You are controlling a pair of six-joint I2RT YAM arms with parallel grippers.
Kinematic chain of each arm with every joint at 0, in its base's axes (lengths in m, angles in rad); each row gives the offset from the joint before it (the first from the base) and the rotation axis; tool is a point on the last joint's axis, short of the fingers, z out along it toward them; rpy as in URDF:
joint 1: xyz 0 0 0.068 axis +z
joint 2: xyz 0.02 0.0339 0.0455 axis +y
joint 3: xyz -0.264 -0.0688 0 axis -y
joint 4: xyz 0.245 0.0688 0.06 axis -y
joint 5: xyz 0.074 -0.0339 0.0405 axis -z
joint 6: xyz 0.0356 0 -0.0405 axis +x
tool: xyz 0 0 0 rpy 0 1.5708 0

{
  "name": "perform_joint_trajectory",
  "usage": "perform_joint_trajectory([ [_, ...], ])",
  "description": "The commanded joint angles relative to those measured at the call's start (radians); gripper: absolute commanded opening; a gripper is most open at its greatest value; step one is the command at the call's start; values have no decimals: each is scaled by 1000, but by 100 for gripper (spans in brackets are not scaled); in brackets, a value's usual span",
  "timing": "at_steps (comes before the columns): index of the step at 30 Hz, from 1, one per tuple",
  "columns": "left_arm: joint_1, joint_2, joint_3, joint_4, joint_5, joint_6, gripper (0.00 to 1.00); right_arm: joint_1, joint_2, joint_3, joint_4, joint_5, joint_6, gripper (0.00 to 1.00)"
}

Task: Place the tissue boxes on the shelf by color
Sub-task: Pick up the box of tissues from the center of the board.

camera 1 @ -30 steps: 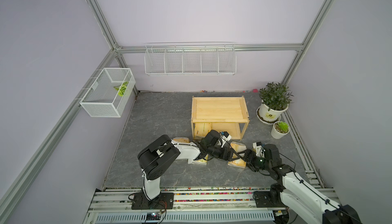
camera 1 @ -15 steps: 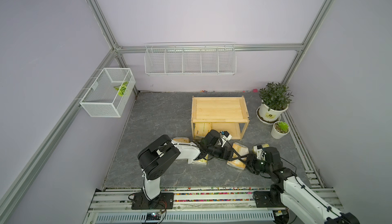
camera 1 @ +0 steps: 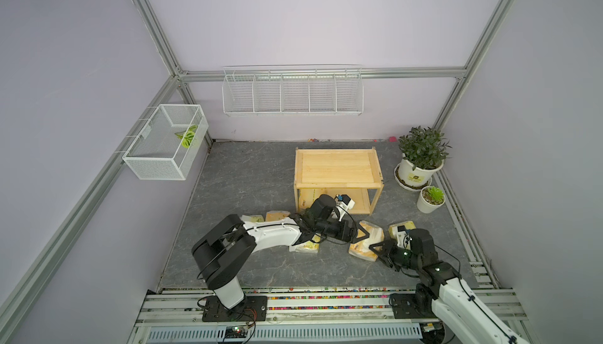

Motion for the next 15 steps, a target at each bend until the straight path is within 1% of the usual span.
perform_joint_trajectory([
  [1, -3, -116, 54, -145, -115, 68, 100, -6, -7, 32, 3, -36, -15, 26],
  [3, 1, -186, 66, -222, -197, 81, 100, -4, -1, 44, 32, -55, -21, 26],
  [5, 11, -251, 82, -321, -304, 58, 100, 2, 0, 49, 68, -63, -13, 26],
  [7, 16, -318, 91, -406, -427, 38, 100, 17, -10, 56, 88, -38, 0, 26],
  [10, 35, -419, 80, -472, -549, 47, 100, 68, -22, 72, 112, 22, 7, 27],
  [13, 81, -507, 52, -495, -593, 40, 100, 138, -16, 80, 150, 115, 23, 27],
  [15, 115, -552, 33, -506, -610, 42, 100, 194, 0, 91, 170, 199, 22, 27],
])
